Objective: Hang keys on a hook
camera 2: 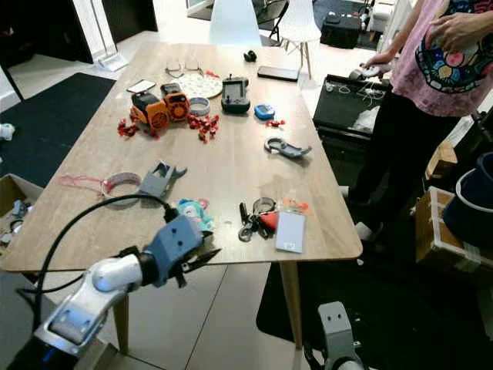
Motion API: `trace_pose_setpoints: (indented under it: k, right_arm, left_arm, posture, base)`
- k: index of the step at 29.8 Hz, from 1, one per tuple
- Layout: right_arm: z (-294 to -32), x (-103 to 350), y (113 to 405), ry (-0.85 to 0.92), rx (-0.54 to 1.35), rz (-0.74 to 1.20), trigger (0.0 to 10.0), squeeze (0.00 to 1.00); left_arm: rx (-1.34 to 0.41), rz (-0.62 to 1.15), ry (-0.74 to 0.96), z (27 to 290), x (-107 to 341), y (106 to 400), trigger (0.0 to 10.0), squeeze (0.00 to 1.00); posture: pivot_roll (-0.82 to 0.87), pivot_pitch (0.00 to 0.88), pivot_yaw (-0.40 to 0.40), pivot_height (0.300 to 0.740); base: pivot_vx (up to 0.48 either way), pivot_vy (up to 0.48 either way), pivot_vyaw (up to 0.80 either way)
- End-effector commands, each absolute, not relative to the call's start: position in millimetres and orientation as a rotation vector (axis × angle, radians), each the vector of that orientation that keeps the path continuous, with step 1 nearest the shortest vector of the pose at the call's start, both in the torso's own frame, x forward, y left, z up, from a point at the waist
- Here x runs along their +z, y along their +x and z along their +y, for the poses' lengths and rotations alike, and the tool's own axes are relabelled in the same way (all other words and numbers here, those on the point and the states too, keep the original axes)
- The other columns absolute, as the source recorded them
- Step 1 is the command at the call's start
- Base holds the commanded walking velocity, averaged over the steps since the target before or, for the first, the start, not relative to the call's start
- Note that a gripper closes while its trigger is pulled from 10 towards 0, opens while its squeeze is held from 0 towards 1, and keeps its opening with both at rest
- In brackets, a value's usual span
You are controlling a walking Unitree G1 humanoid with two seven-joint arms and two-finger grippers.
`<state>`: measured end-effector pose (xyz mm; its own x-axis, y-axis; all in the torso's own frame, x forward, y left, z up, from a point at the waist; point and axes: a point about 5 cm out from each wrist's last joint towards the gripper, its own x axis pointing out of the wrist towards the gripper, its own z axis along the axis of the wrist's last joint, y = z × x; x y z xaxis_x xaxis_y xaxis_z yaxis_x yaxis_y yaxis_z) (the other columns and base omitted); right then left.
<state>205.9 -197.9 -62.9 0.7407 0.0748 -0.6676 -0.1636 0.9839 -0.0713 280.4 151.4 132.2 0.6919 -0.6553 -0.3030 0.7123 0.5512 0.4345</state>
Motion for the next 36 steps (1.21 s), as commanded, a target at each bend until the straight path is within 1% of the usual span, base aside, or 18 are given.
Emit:
trace_pose_setpoints:
  k: [1,2,5,8,9,10,11,12,14,16,20,22,26,31,32,34,35,36]
  right_arm:
    - [-202,-65,201,-0.13,0.125,0.744,10.0,0.0]
    - [-202,-65,201,-0.13,0.125,0.744,10.0,0.0]
    - [-202,-65,201,-0.13,0.126,0.745,10.0,0.0]
    - [-202,-65,201,-0.13,0.126,0.745,10.0,0.0]
    - [-202,-65,201,-0.13,0.127,0.745,10.0,0.0]
    - [-201,-65,201,-0.129,0.127,0.744,10.0,0.0]
    - [-201,-65,201,-0.129,0.127,0.744,10.0,0.0]
    - [-201,-65,201,-0.128,0.128,0.744,10.0,0.0]
    - [-201,-66,201,-0.128,0.128,0.744,10.0,0.0]
    - [-201,-66,200,-0.129,0.128,0.745,10.0,0.0]
    - [-201,-66,200,-0.13,0.128,0.746,10.0,0.0]
    - [-201,-66,200,-0.13,0.127,0.745,10.0,0.0]
    - [-201,-66,199,-0.129,0.125,0.745,10.0,0.0]
    - [-201,-66,199,-0.13,0.125,0.745,10.0,0.0]
    - [-201,-66,199,-0.13,0.126,0.745,10.0,0.0]
    - [-202,-66,199,-0.13,0.126,0.745,10.0,0.0]
    - [-202,-66,199,-0.131,0.127,0.746,10.0,0.0]
    - [-202,-66,199,-0.131,0.127,0.746,10.0,0.0]
  left_arm:
    - [-0.815,0.103,0.496,151,136,281,10.0,0.0]
    - [-0.815,0.103,0.496,151,136,281,10.0,0.0]
    - [-0.808,0.076,0.353,137,143,280,10.0,0.0]
    - [-0.804,0.075,0.33,133,143,280,10.0,0.0]
    - [-0.811,0.074,0.305,126,143,278,10.0,0.0]
    - [-0.838,0.069,0.225,110,145,275,10.0,0.0]
    - [-0.838,0.069,0.225,110,145,275,10.0,0.0]
    - [-0.881,0.073,0.131,96,148,270,10.0,0.0]
    - [-0.907,0.081,0.095,88,148,267,10.0,0.0]
    - [-0.913,0.094,0.084,78,146,266,10.0,0.0]
    - [-0.885,0.108,0.098,70,142,267,10.0,0.0]
    - [-0.79,0.133,0.142,62,136,274,10.0,0.0]
    - [-0.697,0.158,0.164,60,135,280,10.0,0.0]
    - [-0.679,0.162,0.167,61,135,281,10.0,0.0]
    - [-0.647,0.161,0.171,62,136,284,9.2,0.0]
    - [-0.624,0.159,0.174,64,136,285,9.2,0.0]
    - [-0.516,0.163,0.181,72,135,292,0.0,0.0]
    - [-0.516,0.163,0.181,72,135,292,0.0,0.0]
  posture:
    - [0.04,0.089,-0.057,0.74]
    - [0.04,0.089,-0.057,0.74]
    - [0.04,0.091,-0.057,0.74]
    - [0.04,0.091,-0.057,0.74]
    - [0.04,0.092,-0.056,0.74]
    - [0.04,0.094,-0.056,0.74]
    - [0.04,0.094,-0.056,0.74]
    - [0.04,0.094,-0.055,0.74]
    - [0.04,0.093,-0.055,0.74]
    - [0.04,0.092,-0.053,0.74]
    - [0.04,0.09,-0.053,0.74]
    - [0.03,0.086,-0.049,0.74]
    - [0.03,0.085,-0.049,0.74]
    - [0.03,0.085,-0.049,0.74]
    - [0.04,0.084,-0.049,0.74]
    - [0.04,0.084,-0.049,0.74]
    - [0.04,0.081,-0.048,0.74]
    - [0.04,0.081,-0.048,0.74]
  base:
    - [0.0,0.0,0.0]
    - [0.0,0.0,0.0]
    - [0.0,0.0,0.0]
    - [0.0,0.0,0.0]
    - [0.0,0.0,0.0]
    - [0.0,0.0,0.0]
    - [0.0,0.0,0.0]
    - [0.0,0.0,0.0]
    - [0.0,0.0,0.0]
    - [0.0,0.0,0.0]
    - [0.0,0.0,0.0]
    - [0.0,0.0,0.0]
    - [0.0,0.0,0.0]
    - [0.0,0.0,0.0]
    - [0.0,0.0,0.0]
    - [0.0,0.0,0.0]
    - [0.0,0.0,0.0]
    - [0.0,0.0,0.0]
